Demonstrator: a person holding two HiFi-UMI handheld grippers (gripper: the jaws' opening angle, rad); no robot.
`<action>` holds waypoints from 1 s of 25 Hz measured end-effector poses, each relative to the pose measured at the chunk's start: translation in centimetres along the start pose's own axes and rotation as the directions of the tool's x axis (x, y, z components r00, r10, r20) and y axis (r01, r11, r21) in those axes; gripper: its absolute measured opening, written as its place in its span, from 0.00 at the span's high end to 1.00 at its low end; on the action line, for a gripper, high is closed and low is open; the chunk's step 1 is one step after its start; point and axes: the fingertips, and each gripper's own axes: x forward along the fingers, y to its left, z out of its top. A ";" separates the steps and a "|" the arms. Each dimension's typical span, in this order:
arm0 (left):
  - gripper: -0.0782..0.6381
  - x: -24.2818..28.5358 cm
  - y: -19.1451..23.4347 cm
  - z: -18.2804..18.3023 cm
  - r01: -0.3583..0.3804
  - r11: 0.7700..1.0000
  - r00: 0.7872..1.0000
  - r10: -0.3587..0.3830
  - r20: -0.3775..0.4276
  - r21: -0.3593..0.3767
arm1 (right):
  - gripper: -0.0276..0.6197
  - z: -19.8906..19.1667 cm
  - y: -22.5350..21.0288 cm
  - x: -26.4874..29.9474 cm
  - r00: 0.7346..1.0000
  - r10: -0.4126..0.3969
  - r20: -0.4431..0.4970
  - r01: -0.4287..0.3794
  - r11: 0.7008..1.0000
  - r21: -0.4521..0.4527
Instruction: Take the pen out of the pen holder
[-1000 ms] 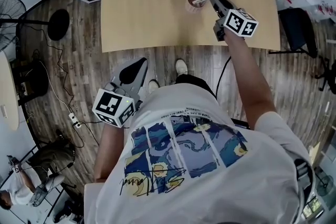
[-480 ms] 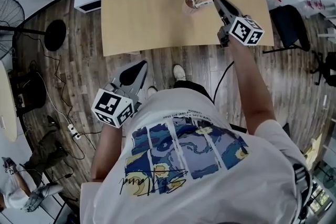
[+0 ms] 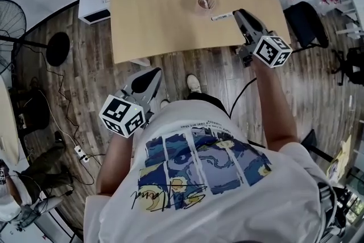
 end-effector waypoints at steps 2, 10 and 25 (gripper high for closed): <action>0.88 -0.6 -0.2 -0.2 0.012 1.000 1.000 -0.012 0.001 0.004 | 0.86 -0.1 1.5 -1.3 1.000 -0.003 0.003 0.003 1.000 -0.007; 0.88 -3.4 -1.2 -1.2 0.068 0.997 0.998 -0.067 0.019 -0.027 | 0.86 -1.7 7.3 -6.0 1.000 -0.010 -0.012 0.010 0.999 -0.038; 0.88 -7.6 -2.2 -4.8 0.096 0.995 0.995 -0.096 0.002 -0.007 | 0.86 -5.8 16.1 -12.6 0.998 0.004 -0.067 -0.009 0.997 -0.076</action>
